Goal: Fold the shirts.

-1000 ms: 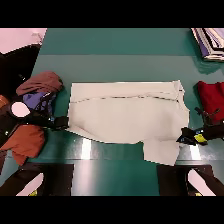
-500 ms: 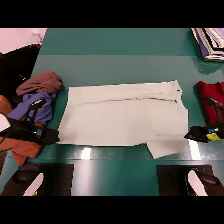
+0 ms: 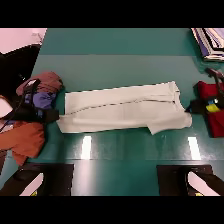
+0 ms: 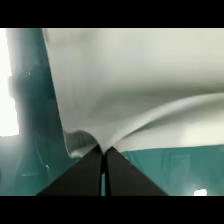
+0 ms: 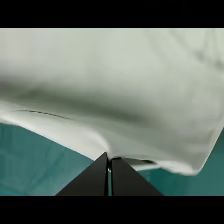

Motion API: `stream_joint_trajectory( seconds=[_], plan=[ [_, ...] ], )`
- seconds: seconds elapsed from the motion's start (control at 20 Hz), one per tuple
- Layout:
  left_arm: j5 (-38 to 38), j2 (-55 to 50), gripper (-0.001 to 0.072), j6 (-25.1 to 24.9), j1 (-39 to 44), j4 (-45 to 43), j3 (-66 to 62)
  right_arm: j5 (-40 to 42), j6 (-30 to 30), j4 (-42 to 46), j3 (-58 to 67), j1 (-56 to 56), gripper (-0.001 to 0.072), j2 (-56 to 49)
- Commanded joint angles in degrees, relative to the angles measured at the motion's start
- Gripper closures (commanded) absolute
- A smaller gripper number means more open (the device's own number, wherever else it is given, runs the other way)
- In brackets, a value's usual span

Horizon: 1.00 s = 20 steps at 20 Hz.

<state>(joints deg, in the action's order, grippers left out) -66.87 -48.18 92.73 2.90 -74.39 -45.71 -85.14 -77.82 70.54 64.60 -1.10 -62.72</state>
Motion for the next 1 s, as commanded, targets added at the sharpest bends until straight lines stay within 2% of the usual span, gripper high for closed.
stream_joint_trajectory(
  seconds=[0.0, 0.15, 0.3, 0.45, 0.65, 0.7, 0.75, 0.8, 0.85, 0.9, 0.95],
  plan=[
    [11.72, -10.95, 0.0686, -0.09, -0.09, -1.92, -4.0, 4.17, 0.33, -0.09, 11.39, 1.18, 0.0701, -14.23],
    [17.09, -19.5, 0.0686, 0.07, -0.09, -1.6, -8.98, 4.87, 0.35, -0.11, 20.9, 1.14, 0.0701, -23.71],
    [18.91, -26.38, 0.0686, 0.11, -0.09, -1.29, -13.66, 5.68, 0.35, -0.59, 28.0, 1.14, 0.0701, -30.75],
    [21.03, -28.81, 0.0686, 0.28, -0.09, -1.25, -15.47, 5.49, 0.35, -0.74, 34.99, 1.18, 0.07, -37.31],
    [22.1, -28.81, 0.0685, 0.31, -0.09, -1.09, -15.61, 5.44, 0.35, -6.97, 42.66, 1.2, 0.0697, -43.95],
    [21.79, -28.76, 0.0684, 0.31, -0.09, -0.61, -15.61, 5.49, 0.37, -8.98, 43.82, 1.07, 0.0634, -44.94],
    [21.46, -28.76, 0.0683, 0.31, -0.09, -0.13, -15.61, 5.42, 0.37, -10.91, 44.89, 0.83, 0.0405, -45.77],
    [20.46, -28.76, 0.0683, 0.28, -0.09, -0.07, -15.96, 4.76, 0.61, -12.46, 45.72, 0.17, 0.0302, -46.12],
    [18.45, -28.76, 0.0681, 0.26, -0.09, -0.15, -16.92, 3.82, 2.01, -14.21, 45.83, -0.66, 0.0302, -45.9],
    [16.44, -28.76, 0.0483, -0.02, -0.09, -0.24, -18.21, 2.45, 2.8, -15.17, 45.79, -1.57, 0.0302, -45.62],
    [14.53, -28.76, 0.015, -0.2, -0.09, -0.42, -19.63, 0.61, 2.97, -15.54, 45.77, -2.95, 0.0302, -45.33]
  ],
)
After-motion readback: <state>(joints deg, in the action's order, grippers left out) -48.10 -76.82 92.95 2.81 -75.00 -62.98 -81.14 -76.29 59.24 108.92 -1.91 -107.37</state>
